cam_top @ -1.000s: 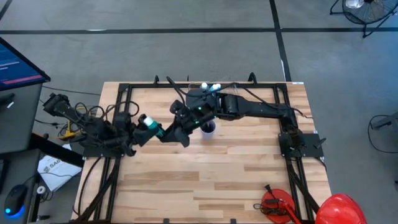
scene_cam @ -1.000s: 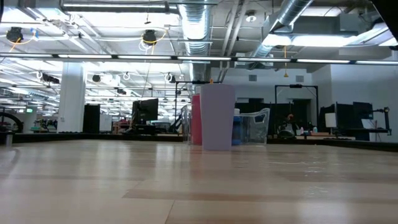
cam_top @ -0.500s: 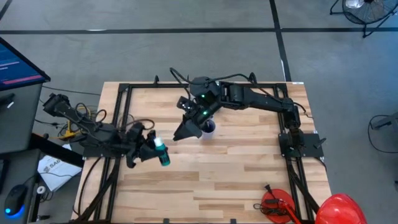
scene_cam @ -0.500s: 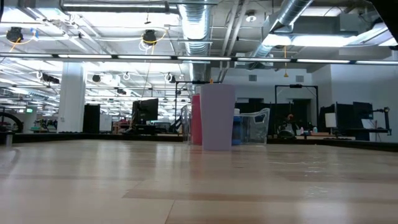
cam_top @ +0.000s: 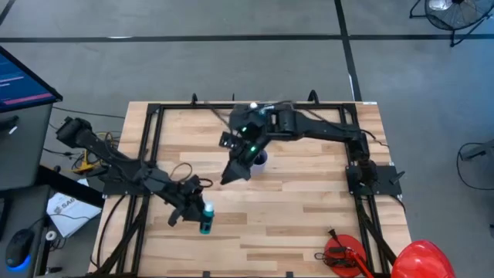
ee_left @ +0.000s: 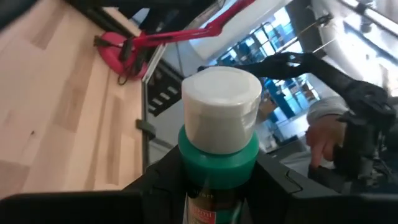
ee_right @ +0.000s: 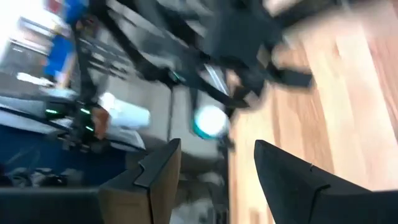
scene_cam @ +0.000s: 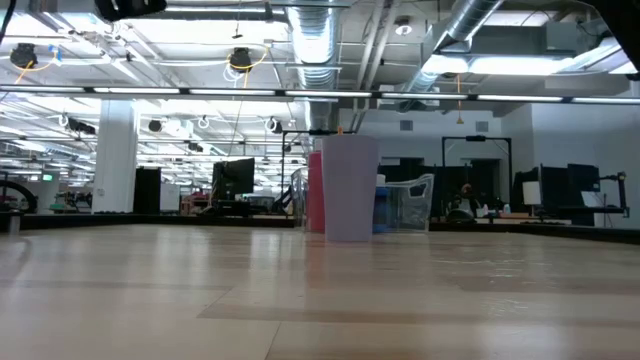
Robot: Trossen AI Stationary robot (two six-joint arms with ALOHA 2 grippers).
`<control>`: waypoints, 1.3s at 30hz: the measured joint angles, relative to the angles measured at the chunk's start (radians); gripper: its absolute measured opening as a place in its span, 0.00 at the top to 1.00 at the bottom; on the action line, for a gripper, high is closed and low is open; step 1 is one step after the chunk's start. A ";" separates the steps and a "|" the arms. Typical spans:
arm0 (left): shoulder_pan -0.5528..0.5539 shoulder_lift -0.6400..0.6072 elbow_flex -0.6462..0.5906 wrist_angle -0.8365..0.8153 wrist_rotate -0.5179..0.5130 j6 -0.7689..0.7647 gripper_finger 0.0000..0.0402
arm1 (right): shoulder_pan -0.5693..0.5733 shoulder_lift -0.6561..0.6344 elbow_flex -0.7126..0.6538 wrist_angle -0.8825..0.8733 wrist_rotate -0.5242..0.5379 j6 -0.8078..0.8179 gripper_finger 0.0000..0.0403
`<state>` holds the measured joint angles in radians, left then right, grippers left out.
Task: Pick & Place Paint Supplies
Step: Put the green paint bottle into the transparent bin
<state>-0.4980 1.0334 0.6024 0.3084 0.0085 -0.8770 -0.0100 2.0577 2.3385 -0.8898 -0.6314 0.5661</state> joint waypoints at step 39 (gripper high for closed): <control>-0.021 0.061 0.002 0.028 0.001 -0.025 0.71 | 0.138 0.186 -0.004 0.200 -0.008 0.063 0.51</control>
<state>-0.5186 1.0943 0.6041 0.3360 0.0098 -0.9020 0.1276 2.2440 2.3348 -0.6894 -0.6392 0.6292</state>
